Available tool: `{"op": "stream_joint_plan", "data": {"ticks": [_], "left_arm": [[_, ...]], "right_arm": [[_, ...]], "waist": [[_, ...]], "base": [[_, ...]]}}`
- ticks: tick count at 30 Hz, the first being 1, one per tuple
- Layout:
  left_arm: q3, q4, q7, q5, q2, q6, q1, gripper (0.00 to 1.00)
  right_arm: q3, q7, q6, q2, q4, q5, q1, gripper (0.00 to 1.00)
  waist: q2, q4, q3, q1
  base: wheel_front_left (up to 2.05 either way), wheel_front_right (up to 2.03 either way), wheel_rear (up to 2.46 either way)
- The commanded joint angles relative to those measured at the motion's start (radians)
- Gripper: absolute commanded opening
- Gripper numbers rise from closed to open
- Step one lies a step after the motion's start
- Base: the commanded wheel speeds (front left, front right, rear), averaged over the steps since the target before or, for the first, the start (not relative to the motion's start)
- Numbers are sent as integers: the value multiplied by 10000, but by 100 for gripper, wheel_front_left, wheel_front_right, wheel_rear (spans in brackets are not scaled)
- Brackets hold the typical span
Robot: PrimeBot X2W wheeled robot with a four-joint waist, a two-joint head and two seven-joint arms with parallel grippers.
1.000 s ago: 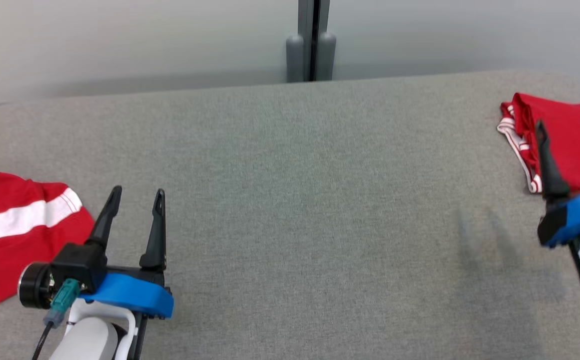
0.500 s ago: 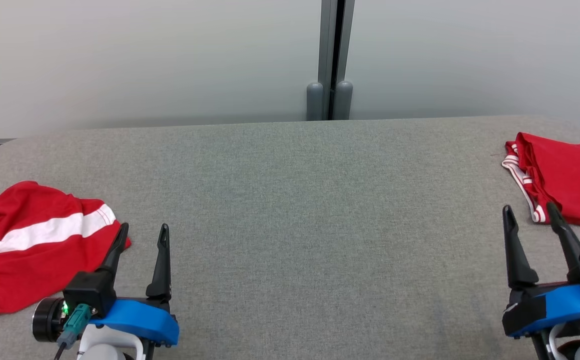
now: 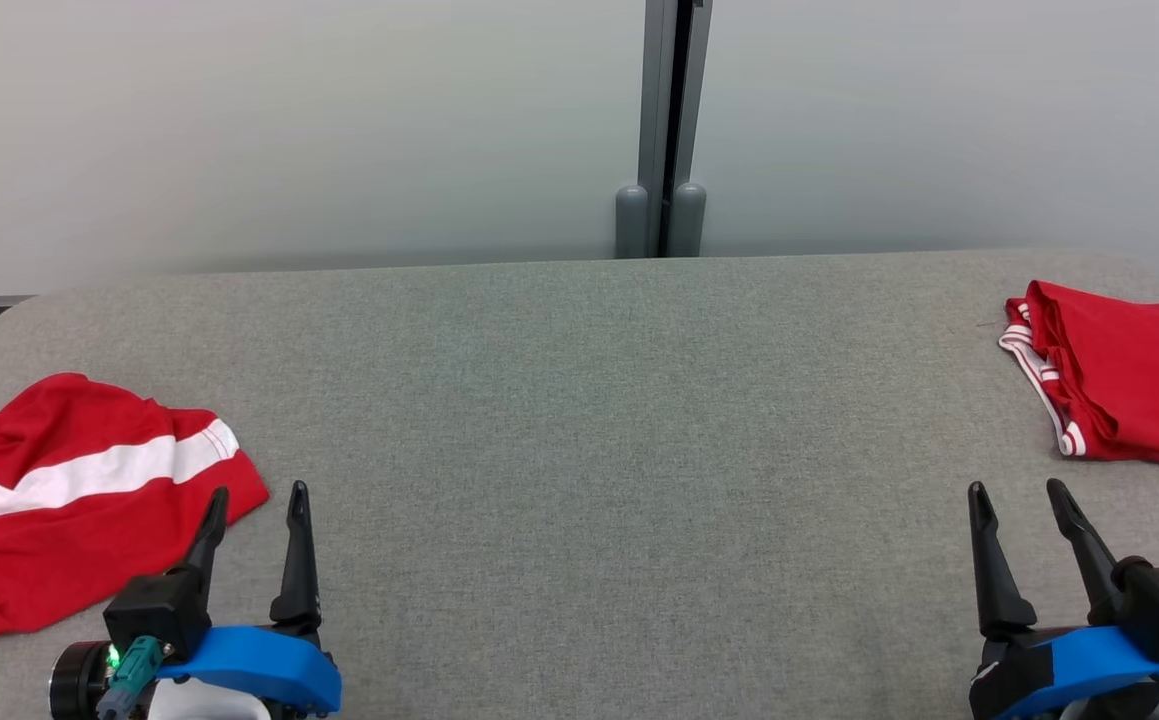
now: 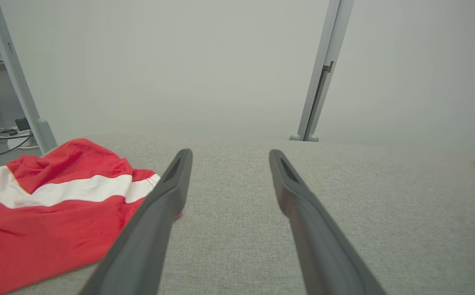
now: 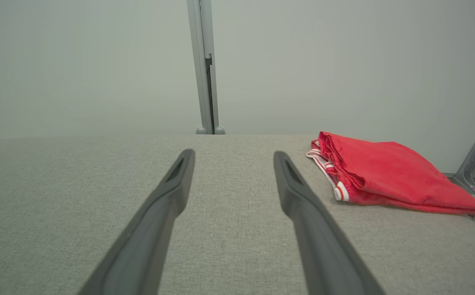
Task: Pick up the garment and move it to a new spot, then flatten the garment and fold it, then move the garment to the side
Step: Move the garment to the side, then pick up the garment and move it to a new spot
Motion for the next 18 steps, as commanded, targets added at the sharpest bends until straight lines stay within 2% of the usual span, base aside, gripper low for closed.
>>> {"op": "stream_joint_plan", "data": {"ticks": [1,18], "left_arm": [[117,-40,-52,69,-40,34,110,100],[344,14,-54,470,-169,-195,173,100]], "right_arm": [[49,-98,1,34,88,57,15,100],[205,-637,3,43,867,55,-18,100]], "waist": [[1,7,-9,1],[1,395,-94,1]], "base": [[0,0,0],[0,0,0]]}}
